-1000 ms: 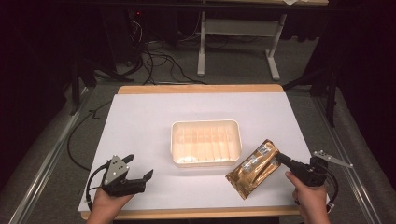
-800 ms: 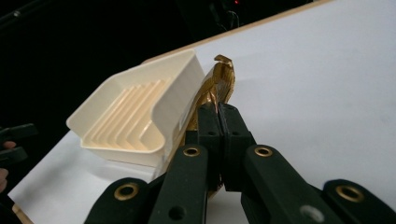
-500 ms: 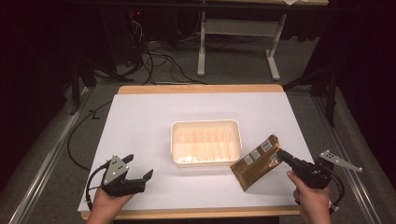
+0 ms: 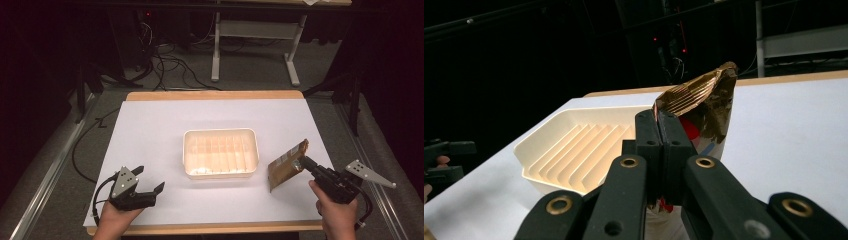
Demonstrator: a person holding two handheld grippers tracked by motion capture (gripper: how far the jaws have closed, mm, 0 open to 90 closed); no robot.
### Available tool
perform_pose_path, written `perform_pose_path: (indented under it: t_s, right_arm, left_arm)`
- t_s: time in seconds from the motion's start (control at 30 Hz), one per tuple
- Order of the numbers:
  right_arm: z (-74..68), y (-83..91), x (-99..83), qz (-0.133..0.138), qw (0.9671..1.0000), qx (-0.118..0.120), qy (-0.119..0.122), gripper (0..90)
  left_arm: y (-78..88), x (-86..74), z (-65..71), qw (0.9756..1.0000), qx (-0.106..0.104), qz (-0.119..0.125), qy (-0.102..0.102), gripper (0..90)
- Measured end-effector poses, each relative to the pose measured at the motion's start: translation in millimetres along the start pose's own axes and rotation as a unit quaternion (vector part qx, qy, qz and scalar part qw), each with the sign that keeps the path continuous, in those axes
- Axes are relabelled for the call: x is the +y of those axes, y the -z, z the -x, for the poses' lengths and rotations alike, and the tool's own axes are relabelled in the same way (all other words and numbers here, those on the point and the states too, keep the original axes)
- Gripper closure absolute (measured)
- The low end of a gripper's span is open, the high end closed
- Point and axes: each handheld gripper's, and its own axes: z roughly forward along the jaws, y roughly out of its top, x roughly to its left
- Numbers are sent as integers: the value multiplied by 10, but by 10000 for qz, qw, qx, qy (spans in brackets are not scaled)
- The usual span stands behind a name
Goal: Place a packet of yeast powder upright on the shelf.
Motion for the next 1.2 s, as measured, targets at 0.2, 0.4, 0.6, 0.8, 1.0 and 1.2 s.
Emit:
perform_pose_path:
  t_s: [0.2, 0.4, 0.6, 0.8, 1.0, 1.2]
  right_arm:
    - [-25, 29, 22, 93, 9998, -26, 144, 900]
    - [-38, 23, 25, 92, 9997, -40, 234, 900]
    - [-59, 9, 28, 103, 9995, -41, 298, 900]
    - [-89, -16, 41, 104, 9994, -17, 326, 900]
    - [-149, -29, 129, 194, 9989, 66, 427, 900]
    - [-182, -44, 224, 220, 9984, 94, 509, 900]
  left_arm:
    - [8, 2, 0, 10000, 2, 45, -1, 136]
    - [27, 10, -7, 9999, 35, 104, -10, 136]
    - [41, 13, -18, 9999, 60, 137, -6, 136]
    - [48, 17, -26, 9998, 85, 174, 4, 136]
    - [57, 15, -14, 9998, 91, 202, -11, 137]
    - [62, 14, -23, 9997, 91, 210, 3, 137]
